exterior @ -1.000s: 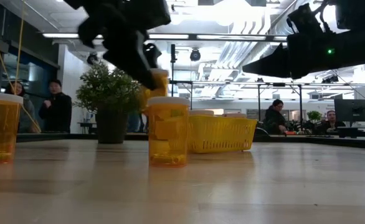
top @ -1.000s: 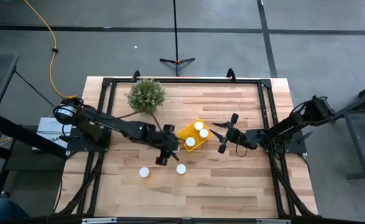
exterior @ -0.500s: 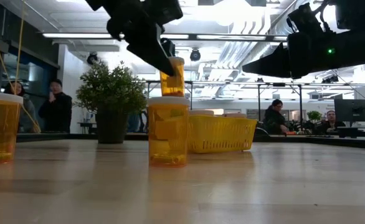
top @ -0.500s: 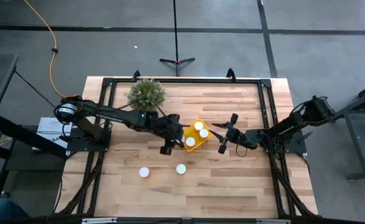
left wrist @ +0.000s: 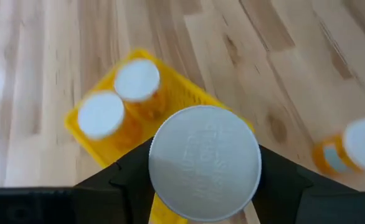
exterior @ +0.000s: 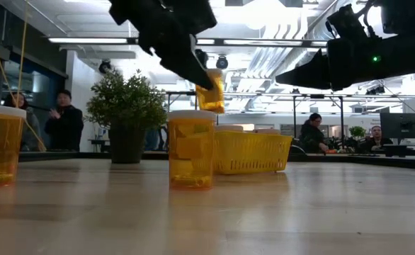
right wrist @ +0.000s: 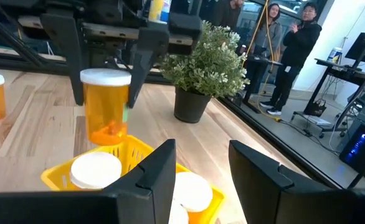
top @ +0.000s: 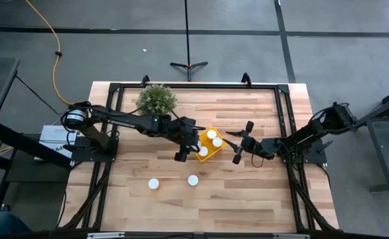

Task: Pick and place pill bottles into a basket
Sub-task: Put the top orange pill bottle into the top left corner of the yellow basket

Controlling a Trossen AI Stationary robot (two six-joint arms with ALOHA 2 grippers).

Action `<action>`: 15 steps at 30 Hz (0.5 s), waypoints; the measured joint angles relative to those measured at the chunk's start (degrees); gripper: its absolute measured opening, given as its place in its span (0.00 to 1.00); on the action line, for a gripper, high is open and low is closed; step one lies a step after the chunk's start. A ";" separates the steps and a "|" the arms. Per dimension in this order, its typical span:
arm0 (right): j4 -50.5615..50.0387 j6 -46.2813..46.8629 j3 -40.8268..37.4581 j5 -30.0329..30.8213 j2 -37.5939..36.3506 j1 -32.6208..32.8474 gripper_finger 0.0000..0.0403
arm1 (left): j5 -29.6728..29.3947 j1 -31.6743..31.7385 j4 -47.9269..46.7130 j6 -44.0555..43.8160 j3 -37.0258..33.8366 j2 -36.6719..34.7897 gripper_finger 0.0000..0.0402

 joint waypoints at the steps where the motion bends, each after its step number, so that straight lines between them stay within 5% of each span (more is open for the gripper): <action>1: -0.03 -0.01 0.00 -0.05 0.00 0.00 0.35 | -0.01 0.03 0.36 0.16 0.04 0.23 0.62; 8: -0.53 0.48 -0.09 -0.79 -0.02 0.00 0.35 | 0.07 1.88 0.37 0.30 -0.18 1.38 0.57; 15: -0.87 0.60 -0.09 -0.83 -0.02 0.00 0.35 | 1.37 2.54 1.33 0.74 -0.02 2.35 0.62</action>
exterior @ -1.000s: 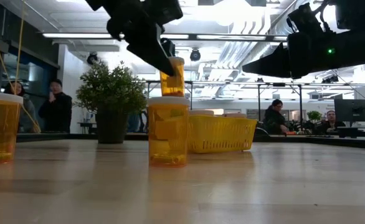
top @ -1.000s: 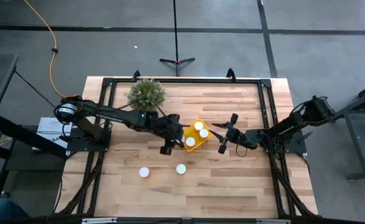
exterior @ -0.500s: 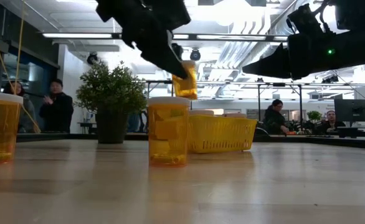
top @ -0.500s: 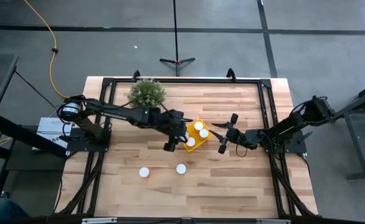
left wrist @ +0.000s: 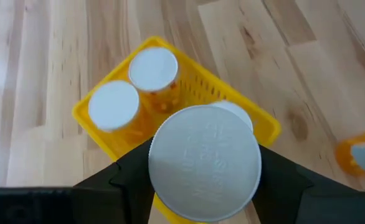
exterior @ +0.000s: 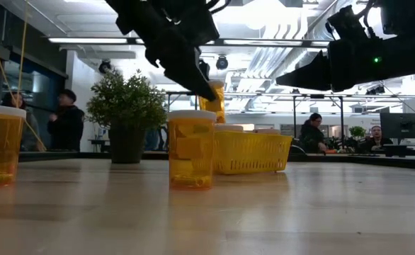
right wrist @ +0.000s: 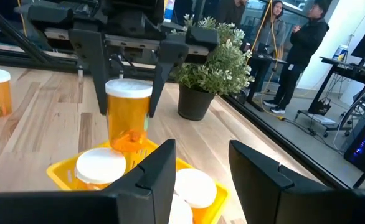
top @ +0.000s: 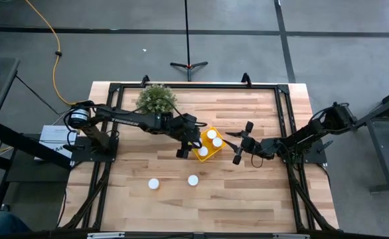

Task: Pick and place pill bottles into a basket
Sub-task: Put the top orange pill bottle into the top left corner of the yellow basket

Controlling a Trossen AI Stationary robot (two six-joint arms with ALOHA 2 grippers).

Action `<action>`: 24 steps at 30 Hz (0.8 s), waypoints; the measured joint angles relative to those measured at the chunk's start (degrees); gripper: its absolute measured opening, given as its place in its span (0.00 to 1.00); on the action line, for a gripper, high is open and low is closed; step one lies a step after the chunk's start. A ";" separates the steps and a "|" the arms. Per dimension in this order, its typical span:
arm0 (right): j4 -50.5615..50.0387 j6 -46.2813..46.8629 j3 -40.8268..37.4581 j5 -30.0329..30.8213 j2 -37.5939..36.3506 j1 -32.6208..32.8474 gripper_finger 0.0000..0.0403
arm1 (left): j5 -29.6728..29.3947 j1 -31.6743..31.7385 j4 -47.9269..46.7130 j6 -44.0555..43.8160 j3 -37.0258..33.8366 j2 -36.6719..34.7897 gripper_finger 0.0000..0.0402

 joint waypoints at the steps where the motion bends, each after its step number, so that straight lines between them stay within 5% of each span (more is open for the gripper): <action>1: 0.00 0.00 0.00 -0.02 0.00 0.00 0.35 | 0.06 -0.02 0.10 0.34 0.06 0.20 0.62; 24: -0.44 0.01 0.00 -0.07 0.00 0.00 0.35 | -2.23 -0.02 -0.90 1.78 0.59 0.78 0.59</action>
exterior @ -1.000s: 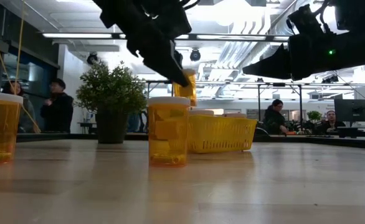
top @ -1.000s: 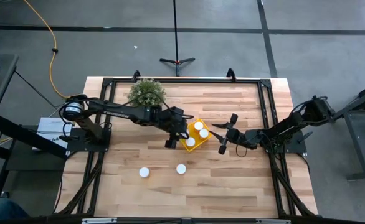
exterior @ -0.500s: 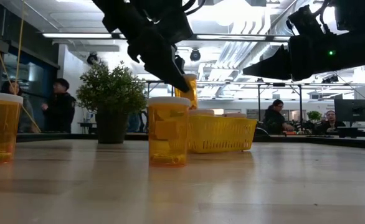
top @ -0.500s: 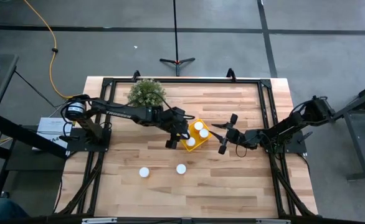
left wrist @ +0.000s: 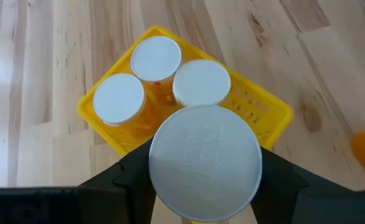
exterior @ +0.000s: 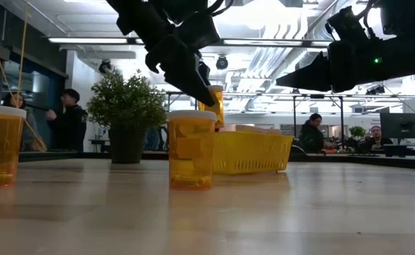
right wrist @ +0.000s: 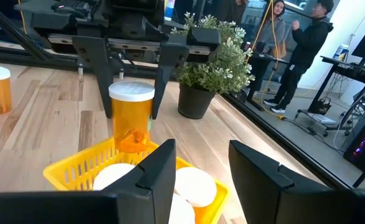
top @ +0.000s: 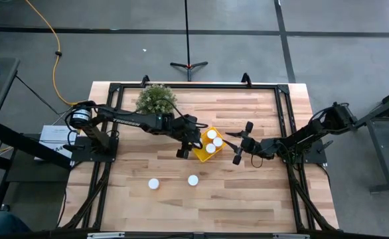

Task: Pick and place pill bottles into a basket
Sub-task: Put the top orange pill bottle into the top left corner of the yellow basket

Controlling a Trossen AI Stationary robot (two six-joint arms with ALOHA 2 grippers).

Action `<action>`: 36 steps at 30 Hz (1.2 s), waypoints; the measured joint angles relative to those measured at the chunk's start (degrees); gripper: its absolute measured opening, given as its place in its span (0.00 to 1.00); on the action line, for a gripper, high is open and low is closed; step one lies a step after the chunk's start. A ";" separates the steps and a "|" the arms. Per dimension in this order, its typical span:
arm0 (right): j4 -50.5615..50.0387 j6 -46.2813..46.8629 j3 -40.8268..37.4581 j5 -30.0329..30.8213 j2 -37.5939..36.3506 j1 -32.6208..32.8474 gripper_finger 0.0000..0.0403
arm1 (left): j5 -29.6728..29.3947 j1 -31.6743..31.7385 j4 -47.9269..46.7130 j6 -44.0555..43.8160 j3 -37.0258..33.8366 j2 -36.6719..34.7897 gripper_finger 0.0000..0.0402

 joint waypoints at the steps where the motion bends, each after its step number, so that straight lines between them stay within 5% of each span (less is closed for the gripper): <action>1: 0.00 0.00 0.00 0.02 0.00 0.00 0.35 | 0.02 0.00 -0.03 -0.02 0.00 0.00 0.60; 13: 0.00 0.42 0.00 -0.02 0.00 -0.02 0.35 | 1.33 1.76 0.04 0.03 0.00 0.00 0.57; 19: -0.44 0.44 0.00 0.00 0.00 0.00 0.35 | 2.90 2.31 1.31 -0.41 0.04 0.00 0.63; 28: -1.33 0.64 0.00 -0.13 0.02 -0.01 0.35 | 4.00 2.79 4.29 -0.05 0.14 2.84 0.57; 36: -2.05 0.90 0.00 -0.57 0.02 0.00 0.35 | 3.88 2.99 3.89 0.01 -0.01 3.53 0.65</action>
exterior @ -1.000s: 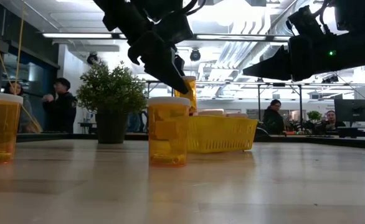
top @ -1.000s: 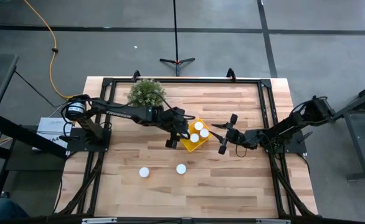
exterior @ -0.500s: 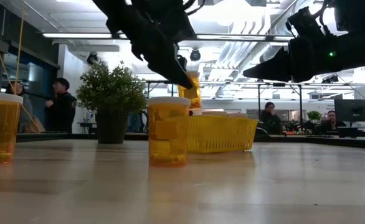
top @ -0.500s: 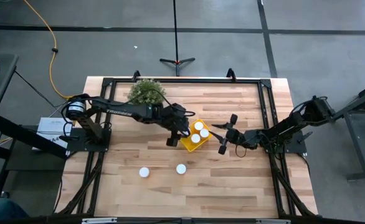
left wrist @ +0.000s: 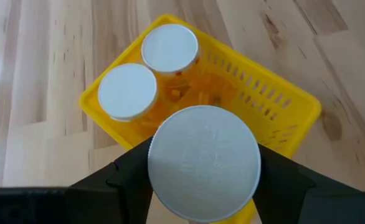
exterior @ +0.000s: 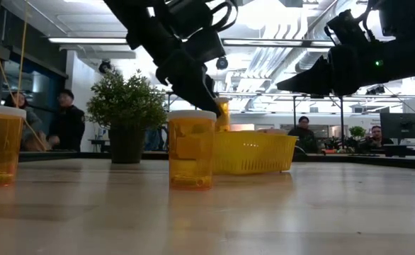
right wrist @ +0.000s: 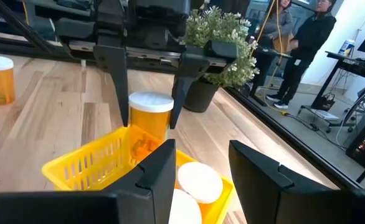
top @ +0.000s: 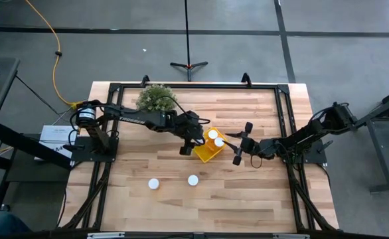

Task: Pick and place pill bottles into a basket
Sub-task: Put the top orange pill bottle into the top left corner of the yellow basket

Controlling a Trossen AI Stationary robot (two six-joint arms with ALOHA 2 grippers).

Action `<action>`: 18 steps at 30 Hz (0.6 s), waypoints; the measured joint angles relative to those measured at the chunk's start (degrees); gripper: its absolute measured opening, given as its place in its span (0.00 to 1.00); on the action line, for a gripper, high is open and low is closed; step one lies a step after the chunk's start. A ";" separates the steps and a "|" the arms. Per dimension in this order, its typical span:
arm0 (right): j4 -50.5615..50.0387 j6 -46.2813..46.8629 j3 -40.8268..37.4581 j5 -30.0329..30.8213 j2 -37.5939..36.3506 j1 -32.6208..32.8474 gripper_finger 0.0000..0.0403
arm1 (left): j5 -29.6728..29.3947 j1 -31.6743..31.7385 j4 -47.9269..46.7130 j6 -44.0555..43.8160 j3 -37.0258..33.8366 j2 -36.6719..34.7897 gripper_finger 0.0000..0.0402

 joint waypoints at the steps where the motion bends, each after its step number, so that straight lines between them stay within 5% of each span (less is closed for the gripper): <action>1: 0.02 0.00 0.01 0.06 0.00 0.00 0.35 | -0.02 0.00 0.02 0.00 0.01 -0.01 0.64; 7: -0.01 0.00 0.00 -0.02 0.00 0.00 0.35 | -0.02 0.00 -0.33 0.00 0.01 -0.27 0.57; 18: -0.05 0.17 0.00 -0.11 0.00 0.00 0.35 | 3.37 -0.04 -2.86 -1.84 0.01 -0.27 0.62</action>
